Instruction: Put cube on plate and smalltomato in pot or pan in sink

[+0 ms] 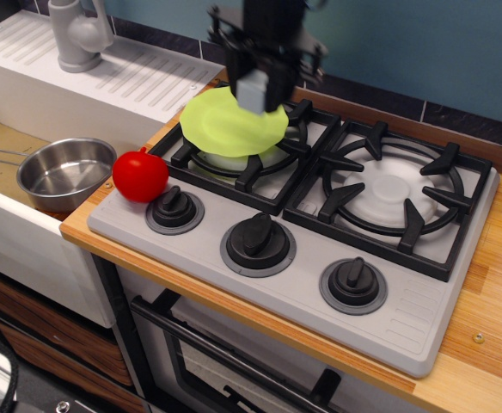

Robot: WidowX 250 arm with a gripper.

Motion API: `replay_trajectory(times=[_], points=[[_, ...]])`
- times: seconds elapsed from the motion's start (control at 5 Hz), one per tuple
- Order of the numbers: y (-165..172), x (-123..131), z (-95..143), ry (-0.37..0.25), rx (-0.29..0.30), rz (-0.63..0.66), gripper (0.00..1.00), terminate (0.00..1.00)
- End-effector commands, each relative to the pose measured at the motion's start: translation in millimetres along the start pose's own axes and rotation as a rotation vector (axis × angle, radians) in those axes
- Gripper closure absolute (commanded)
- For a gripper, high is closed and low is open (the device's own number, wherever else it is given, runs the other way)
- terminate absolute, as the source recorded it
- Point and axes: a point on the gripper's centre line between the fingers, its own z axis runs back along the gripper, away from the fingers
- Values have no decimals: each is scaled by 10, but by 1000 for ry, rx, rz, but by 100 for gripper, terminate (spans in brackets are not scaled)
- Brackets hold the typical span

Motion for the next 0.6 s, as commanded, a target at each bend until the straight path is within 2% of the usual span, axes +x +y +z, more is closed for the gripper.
replay_trajectory(times=[0.0,0.2,0.4], points=[[503,220,51,-65,-28,-58,100,0],[578,253,-28,-67,-39,-59,100,0],[506,237,-82,-65,-41,-41,100,0]])
